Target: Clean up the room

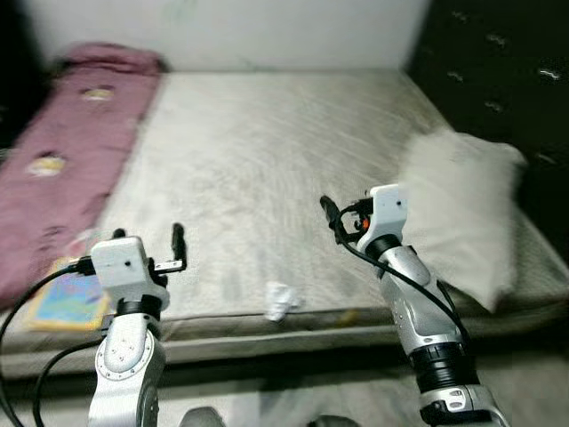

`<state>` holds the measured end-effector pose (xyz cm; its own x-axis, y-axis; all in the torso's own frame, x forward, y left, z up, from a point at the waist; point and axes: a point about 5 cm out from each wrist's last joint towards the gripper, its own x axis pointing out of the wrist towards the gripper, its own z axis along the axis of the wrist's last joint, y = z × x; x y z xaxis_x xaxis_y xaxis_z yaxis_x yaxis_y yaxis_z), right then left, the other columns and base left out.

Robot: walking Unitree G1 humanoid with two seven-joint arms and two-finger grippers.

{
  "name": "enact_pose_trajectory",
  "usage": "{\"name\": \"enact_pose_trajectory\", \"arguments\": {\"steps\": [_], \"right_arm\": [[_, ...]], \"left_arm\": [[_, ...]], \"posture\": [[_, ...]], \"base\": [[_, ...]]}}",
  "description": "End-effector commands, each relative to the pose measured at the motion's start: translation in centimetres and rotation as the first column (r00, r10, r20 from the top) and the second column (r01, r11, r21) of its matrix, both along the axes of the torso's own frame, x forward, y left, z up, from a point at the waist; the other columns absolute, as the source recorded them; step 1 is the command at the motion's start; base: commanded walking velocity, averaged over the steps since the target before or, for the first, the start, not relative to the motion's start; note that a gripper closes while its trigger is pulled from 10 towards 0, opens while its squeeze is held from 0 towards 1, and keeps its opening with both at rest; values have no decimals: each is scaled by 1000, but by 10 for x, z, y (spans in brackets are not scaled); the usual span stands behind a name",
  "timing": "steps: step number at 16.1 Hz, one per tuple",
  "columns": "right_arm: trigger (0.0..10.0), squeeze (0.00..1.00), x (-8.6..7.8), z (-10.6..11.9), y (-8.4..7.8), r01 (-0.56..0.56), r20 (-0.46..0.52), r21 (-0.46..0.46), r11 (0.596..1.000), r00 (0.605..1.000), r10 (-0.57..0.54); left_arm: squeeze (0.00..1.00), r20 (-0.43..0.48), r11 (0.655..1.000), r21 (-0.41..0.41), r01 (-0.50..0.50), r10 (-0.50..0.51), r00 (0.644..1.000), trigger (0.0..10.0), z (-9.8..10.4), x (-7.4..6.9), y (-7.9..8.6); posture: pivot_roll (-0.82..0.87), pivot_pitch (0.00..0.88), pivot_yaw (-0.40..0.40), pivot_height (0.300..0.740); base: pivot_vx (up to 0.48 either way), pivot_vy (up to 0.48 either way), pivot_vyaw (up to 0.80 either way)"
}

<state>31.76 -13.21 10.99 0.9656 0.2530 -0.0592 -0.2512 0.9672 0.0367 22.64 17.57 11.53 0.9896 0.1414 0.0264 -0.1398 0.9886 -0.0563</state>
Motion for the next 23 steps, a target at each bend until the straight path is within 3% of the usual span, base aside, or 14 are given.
{"name": "enact_pose_trajectory", "arguments": {"steps": [1,5,8,13,16,23], "right_arm": [[10000,0,1,3,1,1,6,8,1000,1000,-1],[10000,0,4,5,2,-7,15,10,1000,1000,6],[10000,0,4,8,2,25,4,62,998,1000,-25],[10000,0,-6,3,-2,50,-16,65,997,999,-49],[10000,0,-9,2,-1,40,-23,61,997,999,-39],[10000,0,-7,4,3,19,-31,65,998,999,-17]], "left_arm": [[0,5,1000,1,-13,13,1000,10000,2,-1,4],[0,21,999,21,-25,24,999,10000,3,-2,6],[0,14,998,23,-52,51,999,10000,2,-8,8],[0,-34,997,44,-70,71,997,10000,-5,-19,9],[0,-40,997,34,-63,64,997,10000,-4,-18,7],[0,-24,997,32,-75,76,997,10000,0,-13,9]], "posture": [[3,0,-37,740],[9,0,-42,740],[29,0,-47,740],[24,0,-41,740],[8,0,-40,740],[12,0,-44,662]], "base": [[0,0,0],[0,0,0],[0,0,0],[0,0,0],[0,0,0],[0,0,0]]}}
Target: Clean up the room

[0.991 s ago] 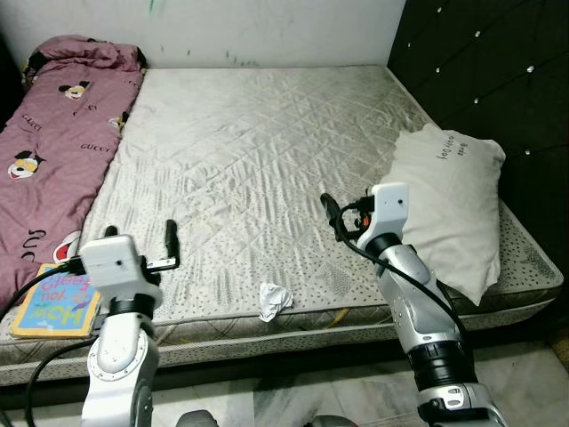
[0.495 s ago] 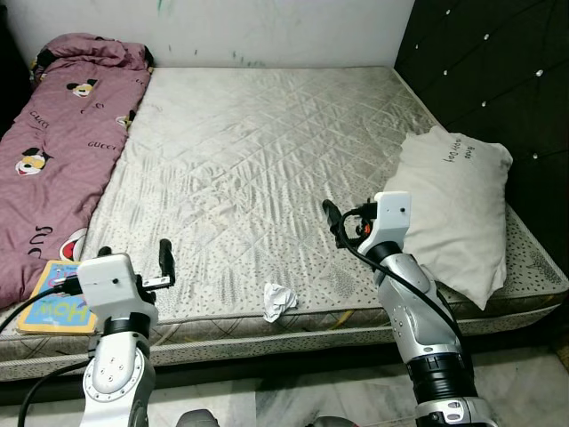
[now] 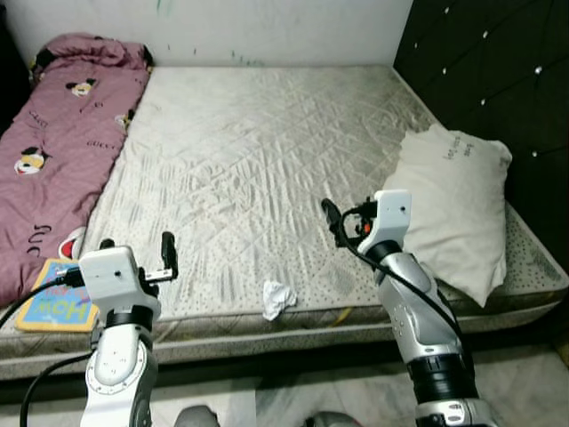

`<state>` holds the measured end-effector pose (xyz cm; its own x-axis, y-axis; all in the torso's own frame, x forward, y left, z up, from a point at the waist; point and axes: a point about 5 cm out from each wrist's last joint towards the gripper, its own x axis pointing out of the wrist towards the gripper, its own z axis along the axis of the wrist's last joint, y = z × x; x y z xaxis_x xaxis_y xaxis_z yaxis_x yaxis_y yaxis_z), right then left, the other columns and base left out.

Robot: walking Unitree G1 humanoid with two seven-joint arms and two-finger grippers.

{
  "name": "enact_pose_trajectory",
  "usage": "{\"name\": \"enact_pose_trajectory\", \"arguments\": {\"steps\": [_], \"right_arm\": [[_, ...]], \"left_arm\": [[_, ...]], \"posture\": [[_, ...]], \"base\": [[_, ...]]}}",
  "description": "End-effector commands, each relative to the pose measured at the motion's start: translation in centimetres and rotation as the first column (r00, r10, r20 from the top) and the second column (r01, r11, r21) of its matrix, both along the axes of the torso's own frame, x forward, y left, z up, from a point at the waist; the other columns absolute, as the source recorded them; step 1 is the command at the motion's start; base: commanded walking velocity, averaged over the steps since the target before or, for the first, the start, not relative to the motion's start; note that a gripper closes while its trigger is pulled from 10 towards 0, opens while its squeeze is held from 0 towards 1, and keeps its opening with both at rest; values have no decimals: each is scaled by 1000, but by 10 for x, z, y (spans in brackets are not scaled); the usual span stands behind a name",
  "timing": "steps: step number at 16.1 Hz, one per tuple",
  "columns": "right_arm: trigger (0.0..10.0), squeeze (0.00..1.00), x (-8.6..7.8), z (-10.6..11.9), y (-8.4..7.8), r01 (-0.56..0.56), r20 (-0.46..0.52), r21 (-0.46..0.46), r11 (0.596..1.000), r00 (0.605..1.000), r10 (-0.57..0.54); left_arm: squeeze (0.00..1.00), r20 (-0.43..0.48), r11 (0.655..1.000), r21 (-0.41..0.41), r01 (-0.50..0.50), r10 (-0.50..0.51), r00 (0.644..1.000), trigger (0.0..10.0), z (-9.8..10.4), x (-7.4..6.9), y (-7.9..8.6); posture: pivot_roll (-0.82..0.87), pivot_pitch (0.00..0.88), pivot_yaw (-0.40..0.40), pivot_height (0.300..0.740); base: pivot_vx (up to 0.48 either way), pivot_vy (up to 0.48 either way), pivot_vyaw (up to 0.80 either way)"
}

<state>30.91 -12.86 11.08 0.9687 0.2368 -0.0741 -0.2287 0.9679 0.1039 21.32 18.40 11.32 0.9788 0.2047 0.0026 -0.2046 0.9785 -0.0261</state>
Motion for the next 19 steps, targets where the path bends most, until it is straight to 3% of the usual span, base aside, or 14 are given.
{"name": "enact_pose_trajectory", "arguments": {"steps": [1,3,4,13,19], "right_arm": [[10000,0,2,3,0,-3,7,-12,1000,1000,4],[10000,0,4,5,2,-4,42,-78,997,999,8],[10000,0,4,7,6,-41,55,-46,998,998,44],[10000,0,7,2,9,-49,29,-80,996,998,51],[10000,0,5,2,15,-104,37,-79,991,994,107]], "left_arm": [[0,7,1000,3,-12,12,1000,10000,2,1,1],[0,14,1000,-1,-16,16,1000,10000,3,3,2],[0,17,1000,1,-17,17,1000,10000,3,4,2],[0,25,999,7,-41,41,999,10000,4,4,3],[0,38,1000,12,-1,1,999,10000,6,4,-1]], "posture": [[10,0,-44,652],[6,0,-46,642],[6,0,-47,642],[15,0,-54,642],[20,0,-57,642]], "base": [[0,0,0],[0,0,0],[0,0,0],[0,0,0],[0,0,70]]}}
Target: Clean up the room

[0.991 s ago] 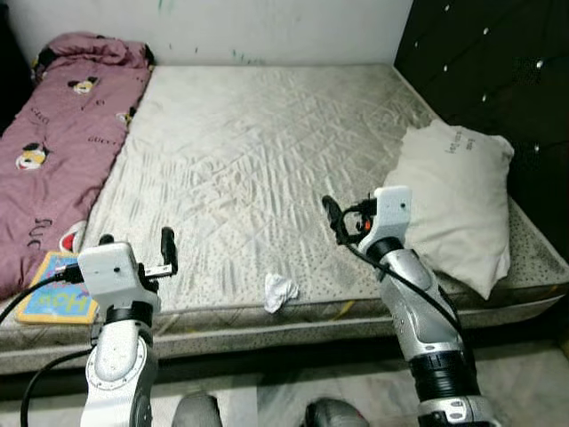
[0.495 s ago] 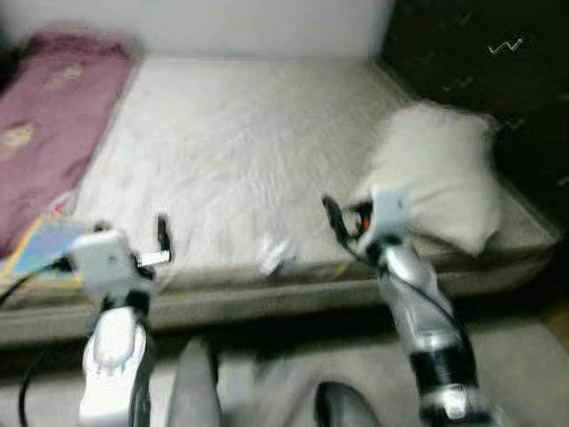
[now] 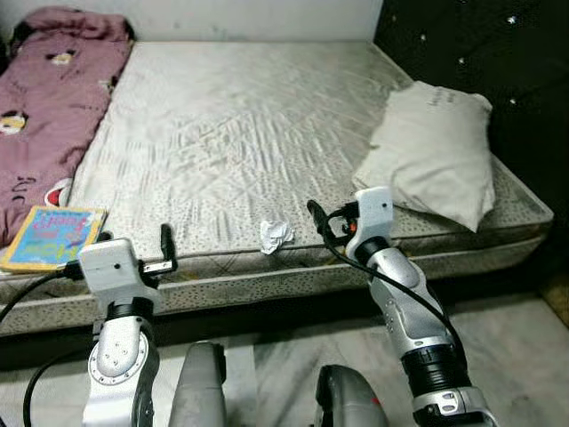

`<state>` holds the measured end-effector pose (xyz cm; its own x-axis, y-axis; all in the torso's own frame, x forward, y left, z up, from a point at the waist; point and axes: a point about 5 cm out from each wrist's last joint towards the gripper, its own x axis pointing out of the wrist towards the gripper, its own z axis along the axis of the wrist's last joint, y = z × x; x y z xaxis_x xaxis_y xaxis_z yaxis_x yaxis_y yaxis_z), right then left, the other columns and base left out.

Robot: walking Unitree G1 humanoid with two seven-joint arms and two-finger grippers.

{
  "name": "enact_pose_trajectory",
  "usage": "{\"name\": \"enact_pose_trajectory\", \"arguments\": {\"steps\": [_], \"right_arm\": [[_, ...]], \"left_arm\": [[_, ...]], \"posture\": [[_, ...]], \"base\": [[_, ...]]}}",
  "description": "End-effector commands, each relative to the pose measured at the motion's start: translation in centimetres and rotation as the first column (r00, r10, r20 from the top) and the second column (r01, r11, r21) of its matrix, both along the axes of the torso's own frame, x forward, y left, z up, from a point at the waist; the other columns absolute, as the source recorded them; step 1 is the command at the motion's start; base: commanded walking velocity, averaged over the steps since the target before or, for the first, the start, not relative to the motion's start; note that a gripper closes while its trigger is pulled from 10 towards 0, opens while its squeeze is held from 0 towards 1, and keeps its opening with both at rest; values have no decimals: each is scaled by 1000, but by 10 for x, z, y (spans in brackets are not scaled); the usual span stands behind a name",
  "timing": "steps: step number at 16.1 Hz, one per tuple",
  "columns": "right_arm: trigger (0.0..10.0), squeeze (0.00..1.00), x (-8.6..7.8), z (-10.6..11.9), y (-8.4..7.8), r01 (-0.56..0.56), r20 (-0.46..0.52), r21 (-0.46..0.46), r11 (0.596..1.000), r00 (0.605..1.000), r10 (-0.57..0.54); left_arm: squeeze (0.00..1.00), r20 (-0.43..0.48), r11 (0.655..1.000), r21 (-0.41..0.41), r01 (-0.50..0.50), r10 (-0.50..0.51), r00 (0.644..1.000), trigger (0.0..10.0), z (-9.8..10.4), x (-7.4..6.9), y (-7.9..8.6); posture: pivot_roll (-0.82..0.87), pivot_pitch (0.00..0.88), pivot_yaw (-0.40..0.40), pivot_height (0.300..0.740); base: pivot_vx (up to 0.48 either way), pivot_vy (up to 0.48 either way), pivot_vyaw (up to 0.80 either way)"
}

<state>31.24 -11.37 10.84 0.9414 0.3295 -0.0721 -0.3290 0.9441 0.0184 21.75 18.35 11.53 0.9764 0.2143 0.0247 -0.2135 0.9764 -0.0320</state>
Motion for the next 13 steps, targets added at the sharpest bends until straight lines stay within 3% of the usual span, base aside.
{"name": "enact_pose_trajectory", "arguments": {"steps": [1,4,11,13], "right_arm": [[10000,0,2,5,1,-14,15,5,1000,1000,14],[10000,0,1,5,4,-40,21,2,999,999,40],[10000,0,6,8,6,-24,15,47,999,1000,23],[10000,0,6,8,6,-27,14,45,999,1000,26]], "left_arm": [[0,15,1000,12,10,-10,1000,10000,4,0,-1],[0,13,1000,14,18,-18,1000,10000,3,1,-1],[0,15,999,7,39,-39,999,10000,5,4,-3],[0,26,998,-24,51,-51,998,10000,5,4,-3]], "posture": [[20,0,-57,642],[20,0,-56,642],[15,0,-52,642],[15,0,-53,642]], "base": [[285,0,0],[301,0,533],[372,0,0],[0,0,0]]}}
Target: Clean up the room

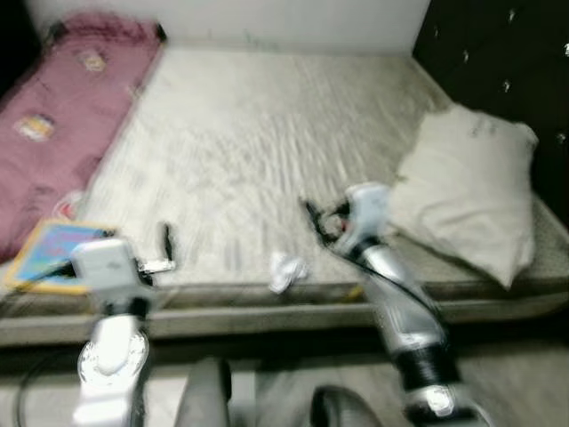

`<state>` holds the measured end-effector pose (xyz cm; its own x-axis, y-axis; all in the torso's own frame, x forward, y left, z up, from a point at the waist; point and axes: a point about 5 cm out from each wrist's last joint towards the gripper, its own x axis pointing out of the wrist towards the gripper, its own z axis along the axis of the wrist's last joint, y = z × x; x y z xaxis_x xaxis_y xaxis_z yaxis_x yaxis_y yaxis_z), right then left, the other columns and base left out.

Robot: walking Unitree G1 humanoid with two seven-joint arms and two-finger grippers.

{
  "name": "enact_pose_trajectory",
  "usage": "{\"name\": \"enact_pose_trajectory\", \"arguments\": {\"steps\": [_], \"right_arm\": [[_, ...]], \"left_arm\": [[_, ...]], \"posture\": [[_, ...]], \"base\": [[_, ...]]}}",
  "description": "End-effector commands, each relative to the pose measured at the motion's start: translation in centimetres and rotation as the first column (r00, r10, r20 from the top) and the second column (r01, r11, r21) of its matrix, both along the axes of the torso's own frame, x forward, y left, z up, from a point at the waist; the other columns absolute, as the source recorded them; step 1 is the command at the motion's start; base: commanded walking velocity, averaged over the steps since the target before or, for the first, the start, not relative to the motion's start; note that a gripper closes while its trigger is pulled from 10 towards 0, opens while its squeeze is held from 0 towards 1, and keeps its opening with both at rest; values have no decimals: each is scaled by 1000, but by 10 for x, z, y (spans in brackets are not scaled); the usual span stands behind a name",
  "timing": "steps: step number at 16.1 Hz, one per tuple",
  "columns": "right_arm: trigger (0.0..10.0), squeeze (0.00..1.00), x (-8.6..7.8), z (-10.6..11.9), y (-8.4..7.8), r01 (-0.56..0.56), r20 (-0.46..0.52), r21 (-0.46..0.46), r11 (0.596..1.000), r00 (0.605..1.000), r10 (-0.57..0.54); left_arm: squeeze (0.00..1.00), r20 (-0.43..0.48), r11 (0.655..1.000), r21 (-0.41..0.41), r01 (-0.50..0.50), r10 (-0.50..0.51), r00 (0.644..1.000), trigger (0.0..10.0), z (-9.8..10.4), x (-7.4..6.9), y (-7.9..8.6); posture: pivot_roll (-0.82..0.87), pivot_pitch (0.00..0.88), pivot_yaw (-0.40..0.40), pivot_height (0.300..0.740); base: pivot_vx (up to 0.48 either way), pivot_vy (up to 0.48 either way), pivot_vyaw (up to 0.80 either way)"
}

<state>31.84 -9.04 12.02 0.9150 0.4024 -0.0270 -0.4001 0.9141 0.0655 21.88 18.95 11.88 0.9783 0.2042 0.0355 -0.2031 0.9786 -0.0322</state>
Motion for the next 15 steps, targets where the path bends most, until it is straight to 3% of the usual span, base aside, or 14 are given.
{"name": "enact_pose_trajectory", "arguments": {"steps": [1,3,5,11,15], "right_arm": [[10000,0,1,-4,-17,47,-10,-20,999,999,-47],[10000,0,1,-3,-16,37,-2,-33,999,999,-37],[10000,0,0,-4,-15,33,-2,-42,999,999,-33],[10000,0,0,-6,-16,30,-21,-23,999,999,-30],[10000,0,-7,-10,-9,-51,-41,-20,999,998,50]], "left_arm": [[0,17,999,-12,49,-49,999,10000,3,2,-11],[0,13,999,-8,48,-48,999,10000,2,3,-11],[0,10,999,-11,47,-47,999,10000,2,3,-11],[0,-11,999,-33,13,-14,1000,10000,-1,3,-10],[0,-28,999,-40,-16,15,999,10000,-1,-1,-12]], "posture": [[15,0,-55,642],[15,0,-55,642],[15,0,-55,642],[18,0,-62,642],[32,0,-68,617]], "base": [[349,0,0],[366,0,0],[426,0,800],[0,0,0],[0,0,0]]}}
